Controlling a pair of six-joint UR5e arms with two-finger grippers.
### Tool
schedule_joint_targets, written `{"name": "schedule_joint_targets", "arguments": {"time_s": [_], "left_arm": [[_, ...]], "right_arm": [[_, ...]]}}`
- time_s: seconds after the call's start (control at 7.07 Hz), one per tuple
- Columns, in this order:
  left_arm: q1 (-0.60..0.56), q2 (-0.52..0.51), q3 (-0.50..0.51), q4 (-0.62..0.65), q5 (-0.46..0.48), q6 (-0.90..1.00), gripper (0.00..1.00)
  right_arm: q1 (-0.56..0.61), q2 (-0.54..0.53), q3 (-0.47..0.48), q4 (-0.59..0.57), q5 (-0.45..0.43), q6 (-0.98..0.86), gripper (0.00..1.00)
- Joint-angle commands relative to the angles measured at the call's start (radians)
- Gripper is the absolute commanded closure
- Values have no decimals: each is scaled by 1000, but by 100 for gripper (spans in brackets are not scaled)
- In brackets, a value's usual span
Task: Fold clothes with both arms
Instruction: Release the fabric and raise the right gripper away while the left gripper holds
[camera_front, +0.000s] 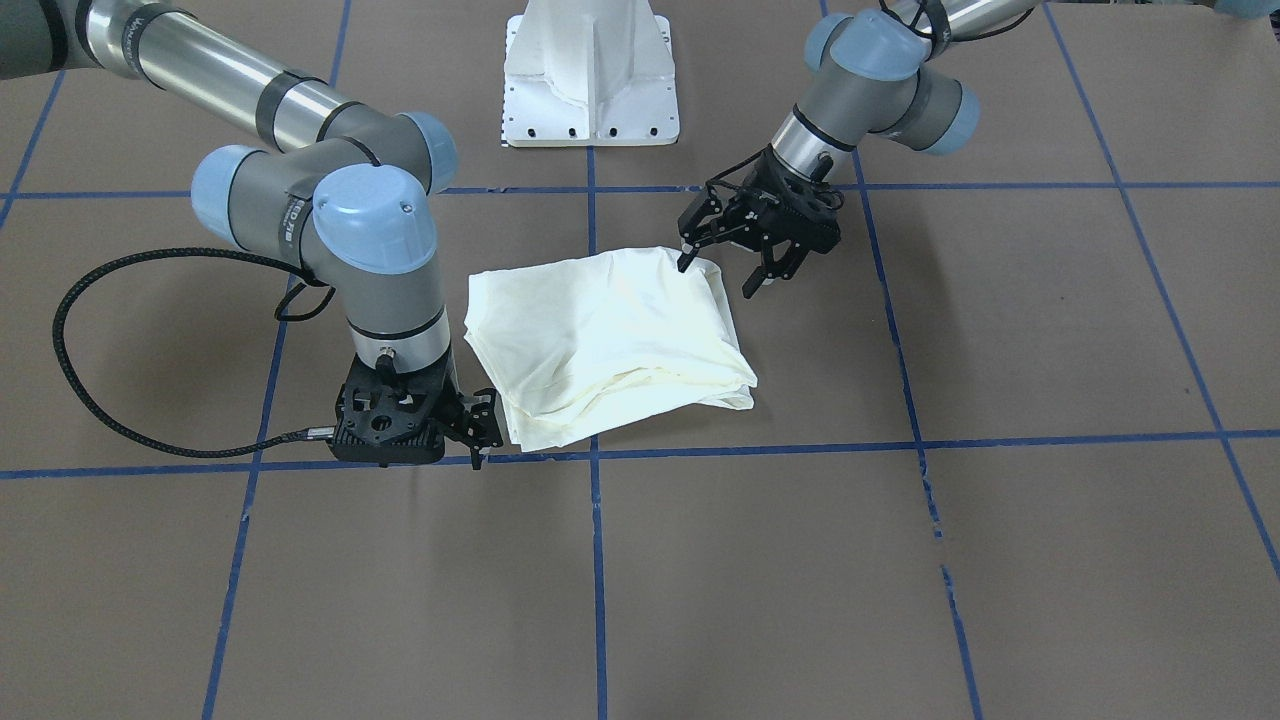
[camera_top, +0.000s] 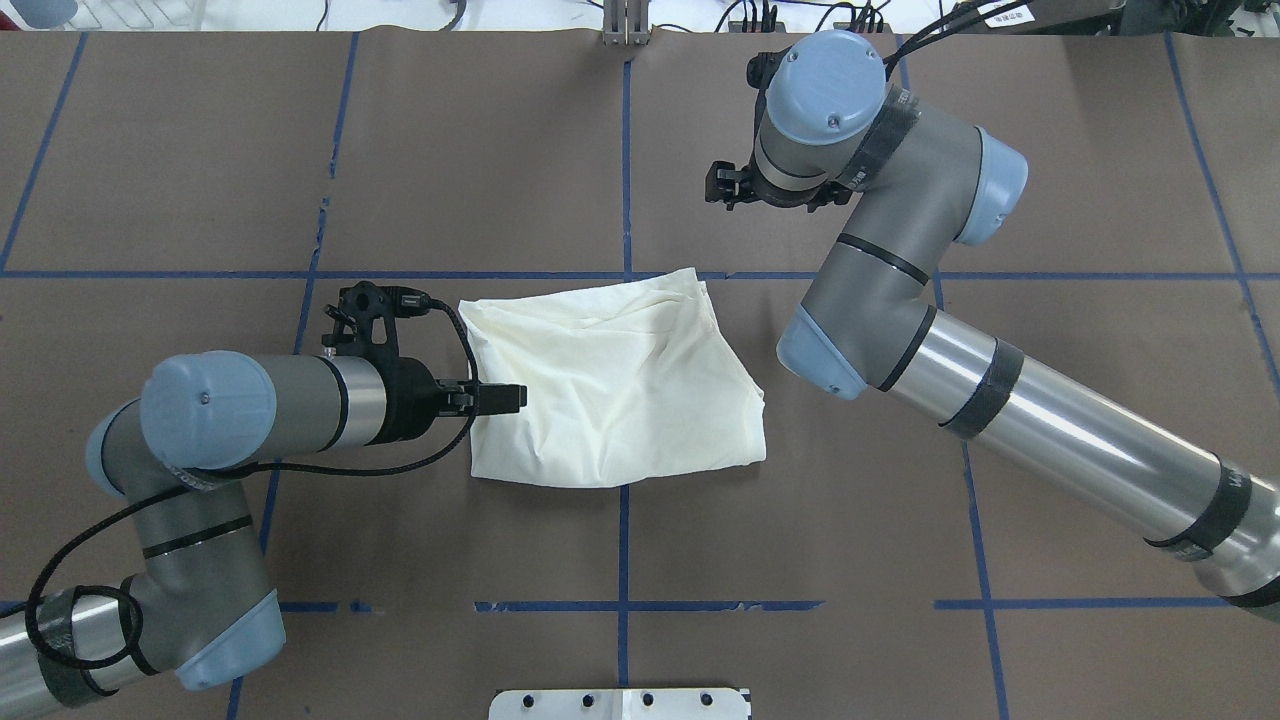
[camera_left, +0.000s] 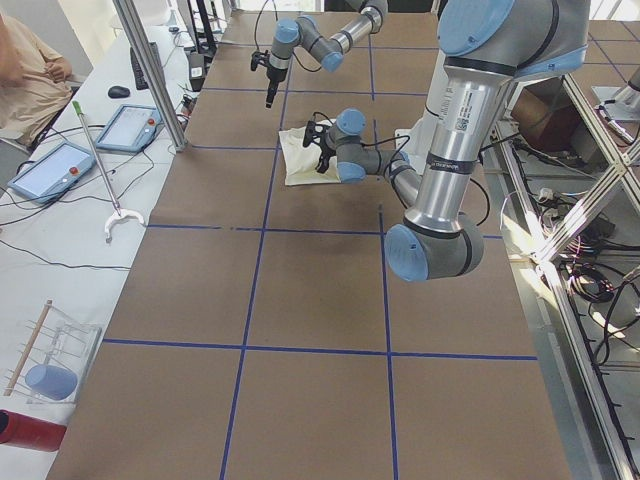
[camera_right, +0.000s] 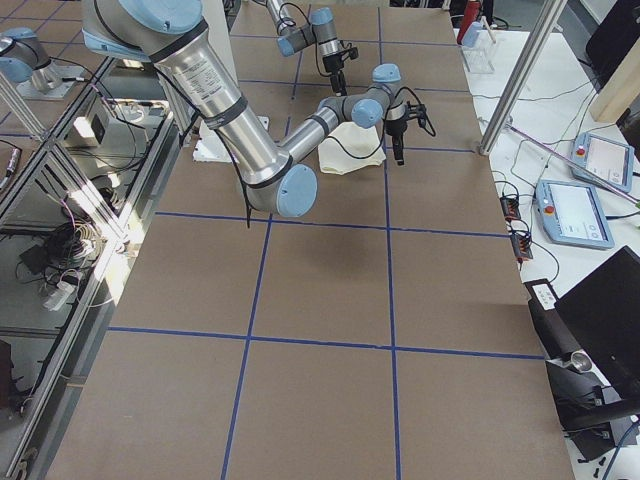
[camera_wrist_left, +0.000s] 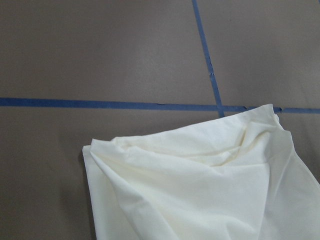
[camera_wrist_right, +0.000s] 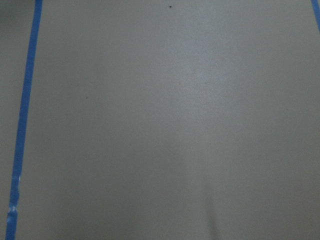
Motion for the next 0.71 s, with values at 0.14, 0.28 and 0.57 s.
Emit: {"name": "schedule_joint_targets", "arguments": {"time_s": [0.14,0.28,0.57], "left_arm": [[57,-8,98,-234,4,-6,0],[57,-16,87,-241,4,-10,0],[57,-16,96,-273,4,-7,0]], "right_arm": [[-1,-10,15,0,0,0,0],[1,-10,15,0,0,0,0],[-1,-11,15,0,-1,0,0]]}}
